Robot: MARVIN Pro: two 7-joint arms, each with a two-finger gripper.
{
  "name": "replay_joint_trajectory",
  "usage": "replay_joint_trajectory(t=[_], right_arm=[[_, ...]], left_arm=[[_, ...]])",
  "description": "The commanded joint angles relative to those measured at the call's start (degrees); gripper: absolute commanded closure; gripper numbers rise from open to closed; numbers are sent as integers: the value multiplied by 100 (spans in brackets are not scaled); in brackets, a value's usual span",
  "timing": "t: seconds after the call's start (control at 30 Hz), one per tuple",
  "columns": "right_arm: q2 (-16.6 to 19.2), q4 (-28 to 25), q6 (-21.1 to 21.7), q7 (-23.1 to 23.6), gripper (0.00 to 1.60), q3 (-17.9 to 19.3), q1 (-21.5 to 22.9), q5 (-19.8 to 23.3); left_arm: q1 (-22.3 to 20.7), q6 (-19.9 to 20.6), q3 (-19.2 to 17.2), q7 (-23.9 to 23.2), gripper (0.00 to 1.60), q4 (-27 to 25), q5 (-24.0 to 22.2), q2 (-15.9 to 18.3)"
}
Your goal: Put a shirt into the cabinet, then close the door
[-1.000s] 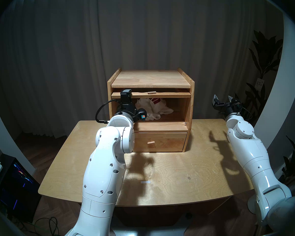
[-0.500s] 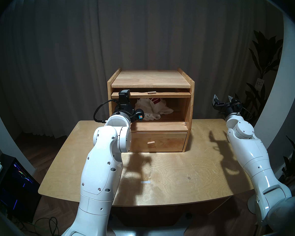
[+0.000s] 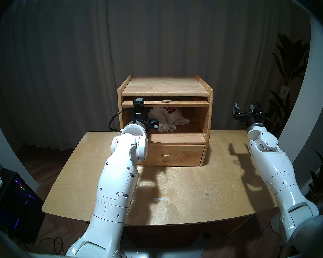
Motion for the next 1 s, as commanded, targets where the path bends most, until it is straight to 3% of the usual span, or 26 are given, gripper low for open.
replay_joint_trajectory(t=[0.0, 0.4, 0.8, 0.97], right_arm=[[15, -106, -65, 6, 0, 28, 90, -10], [15, -106, -66, 6, 0, 28, 90, -10], [15, -105, -63, 6, 0, 28, 90, -9], [15, -106, -66, 6, 0, 28, 90, -10]], left_arm=[[-177, -43, -11, -107, 0, -116, -43, -38], [-140, -34, 99, -111, 0, -92, 2, -85], [-806, 173, 0, 175, 0, 871, 78, -245], [-868, 179, -68, 145, 0, 964, 43, -275]])
